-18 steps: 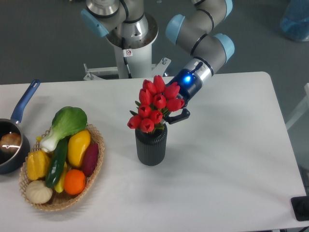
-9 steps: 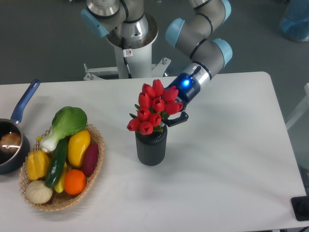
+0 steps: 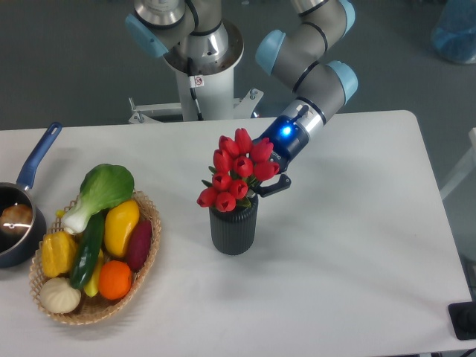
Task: Insert the flowers into the vase
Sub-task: 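Push the tulips further down into the vase, then open the gripper to release the tulips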
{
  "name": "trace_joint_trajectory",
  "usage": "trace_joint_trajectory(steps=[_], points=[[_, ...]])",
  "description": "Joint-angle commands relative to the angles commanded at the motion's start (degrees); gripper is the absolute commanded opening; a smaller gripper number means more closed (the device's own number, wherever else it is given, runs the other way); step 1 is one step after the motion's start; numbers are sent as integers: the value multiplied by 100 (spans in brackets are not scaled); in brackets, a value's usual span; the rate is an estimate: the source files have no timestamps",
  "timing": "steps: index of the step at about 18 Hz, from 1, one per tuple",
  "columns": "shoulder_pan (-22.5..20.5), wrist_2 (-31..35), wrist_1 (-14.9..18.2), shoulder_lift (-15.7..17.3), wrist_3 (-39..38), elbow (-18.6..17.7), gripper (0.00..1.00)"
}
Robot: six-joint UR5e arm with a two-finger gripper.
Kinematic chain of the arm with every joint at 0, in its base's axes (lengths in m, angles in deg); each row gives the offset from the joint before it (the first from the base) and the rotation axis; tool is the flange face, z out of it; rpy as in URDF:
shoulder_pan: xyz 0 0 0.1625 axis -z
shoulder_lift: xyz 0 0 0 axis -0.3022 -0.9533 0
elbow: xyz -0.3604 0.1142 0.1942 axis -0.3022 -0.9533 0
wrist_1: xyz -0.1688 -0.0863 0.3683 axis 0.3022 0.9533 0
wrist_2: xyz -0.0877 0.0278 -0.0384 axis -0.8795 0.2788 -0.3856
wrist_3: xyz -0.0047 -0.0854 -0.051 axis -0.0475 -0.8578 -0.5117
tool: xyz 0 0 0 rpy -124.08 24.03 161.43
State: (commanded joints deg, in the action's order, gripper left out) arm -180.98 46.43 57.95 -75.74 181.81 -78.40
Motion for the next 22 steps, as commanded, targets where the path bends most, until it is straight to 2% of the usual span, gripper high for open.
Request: trace_joint_trajectory(steps=[1, 2, 3, 4, 17, 20, 22], points=[[9, 0, 0, 0, 0, 9, 51], [9, 0, 0, 0, 0, 18, 62], [9, -9, 0, 0, 0, 9, 92], [18, -9, 0, 0, -17, 18, 100], [18, 9, 18, 141, -79, -35, 100], [-9, 18, 18, 141, -79, 61, 100], [-70, 9, 18, 132, -88, 271, 100]])
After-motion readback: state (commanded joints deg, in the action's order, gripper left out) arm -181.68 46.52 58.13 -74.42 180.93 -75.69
